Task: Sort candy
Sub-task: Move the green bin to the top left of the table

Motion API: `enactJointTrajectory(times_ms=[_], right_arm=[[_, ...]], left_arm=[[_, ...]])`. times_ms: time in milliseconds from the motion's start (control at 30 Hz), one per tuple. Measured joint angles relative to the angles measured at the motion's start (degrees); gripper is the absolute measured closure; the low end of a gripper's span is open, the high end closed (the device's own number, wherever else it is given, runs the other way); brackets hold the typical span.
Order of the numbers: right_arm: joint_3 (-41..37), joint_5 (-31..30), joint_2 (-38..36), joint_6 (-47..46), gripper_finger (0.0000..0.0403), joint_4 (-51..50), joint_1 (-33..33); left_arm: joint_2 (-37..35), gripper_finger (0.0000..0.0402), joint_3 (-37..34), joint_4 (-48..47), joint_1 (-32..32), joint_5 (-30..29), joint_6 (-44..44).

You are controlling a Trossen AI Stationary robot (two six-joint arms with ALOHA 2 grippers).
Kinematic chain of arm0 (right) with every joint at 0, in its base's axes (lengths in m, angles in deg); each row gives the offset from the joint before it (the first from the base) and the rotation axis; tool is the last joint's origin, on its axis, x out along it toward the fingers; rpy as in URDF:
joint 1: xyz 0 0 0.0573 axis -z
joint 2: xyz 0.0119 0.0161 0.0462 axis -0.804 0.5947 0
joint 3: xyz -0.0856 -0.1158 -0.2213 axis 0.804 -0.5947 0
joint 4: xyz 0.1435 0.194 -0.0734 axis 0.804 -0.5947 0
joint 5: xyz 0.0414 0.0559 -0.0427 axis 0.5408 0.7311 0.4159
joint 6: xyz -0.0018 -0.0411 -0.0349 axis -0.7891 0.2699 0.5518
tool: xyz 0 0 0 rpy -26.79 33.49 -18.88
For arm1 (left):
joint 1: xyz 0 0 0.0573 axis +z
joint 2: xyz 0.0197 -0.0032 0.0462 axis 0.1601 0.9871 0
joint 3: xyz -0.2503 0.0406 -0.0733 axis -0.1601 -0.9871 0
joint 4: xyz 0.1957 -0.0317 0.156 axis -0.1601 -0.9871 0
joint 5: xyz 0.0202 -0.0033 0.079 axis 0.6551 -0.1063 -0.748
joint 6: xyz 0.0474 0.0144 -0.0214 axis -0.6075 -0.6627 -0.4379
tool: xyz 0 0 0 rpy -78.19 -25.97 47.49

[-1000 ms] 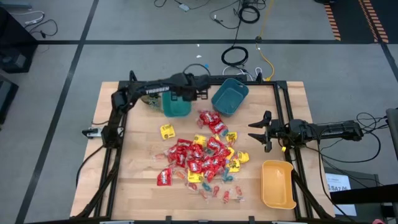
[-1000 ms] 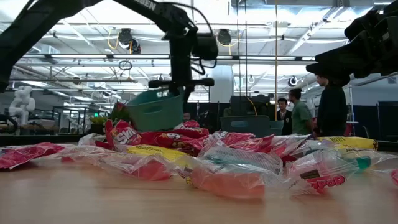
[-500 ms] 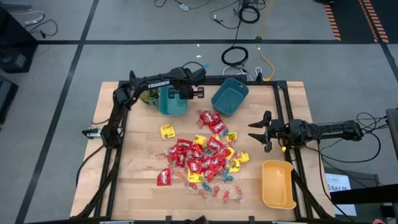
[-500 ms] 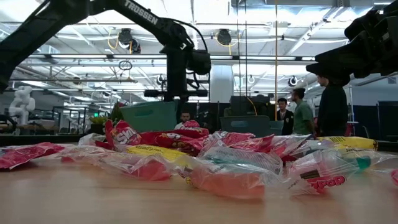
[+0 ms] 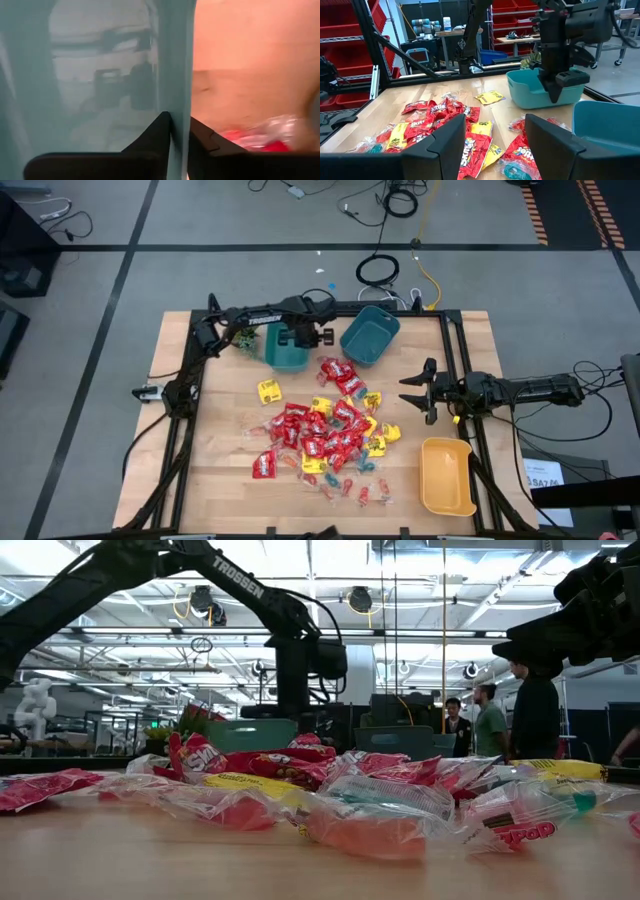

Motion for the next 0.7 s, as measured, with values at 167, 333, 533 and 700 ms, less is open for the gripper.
enactJointTrajectory(times_ms=[167, 333, 533, 700], right_arm=[[0.0, 0.0, 0.0, 0.0, 0.0206, 0.0, 0.0], [0.0, 0.0, 0.0, 0.0, 0.0206, 0.0, 0.0], [0.0, 0.0, 0.0, 0.0, 0.0206, 0.0, 0.0], [0.0, 0.0, 0.0, 0.0, 0.0206, 0.0, 0.0]], left_arm=[[0.0, 0.0346, 0.0, 4.5, -0.1, 0.5, 0.6], [0.0, 0.0344, 0.0, 6.4, -0.3, 2.0, 1.4], [0.0, 0.0343, 0.0, 7.6, -0.3, 3.6, 1.1], [0.0, 0.0343, 0.0, 7.3, -0.3, 3.9, 1.1]])
